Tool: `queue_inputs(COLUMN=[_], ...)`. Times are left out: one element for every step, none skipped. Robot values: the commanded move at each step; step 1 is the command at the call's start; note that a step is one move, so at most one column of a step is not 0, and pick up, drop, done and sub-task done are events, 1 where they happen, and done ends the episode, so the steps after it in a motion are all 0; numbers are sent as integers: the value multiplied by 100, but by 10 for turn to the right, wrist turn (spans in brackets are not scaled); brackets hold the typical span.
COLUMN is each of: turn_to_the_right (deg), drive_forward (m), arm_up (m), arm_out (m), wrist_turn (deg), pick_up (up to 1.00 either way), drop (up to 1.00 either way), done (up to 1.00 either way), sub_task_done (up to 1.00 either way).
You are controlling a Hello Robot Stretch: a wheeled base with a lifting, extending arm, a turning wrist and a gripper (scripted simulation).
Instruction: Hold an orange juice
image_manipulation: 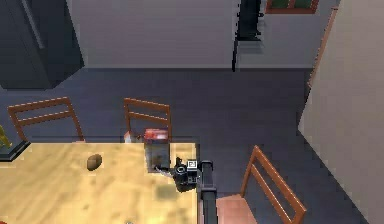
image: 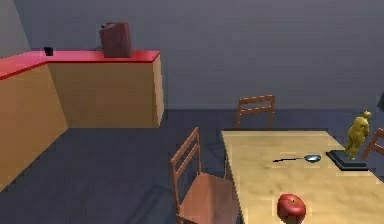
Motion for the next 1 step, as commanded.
queue_inputs(turn_to_the_right=[0], drive_forward=[0], arm_up=[0], arm_out=[0], wrist_turn=[0], pick_up=[0], drop=[0], done=[100], sub_task_done=[0])
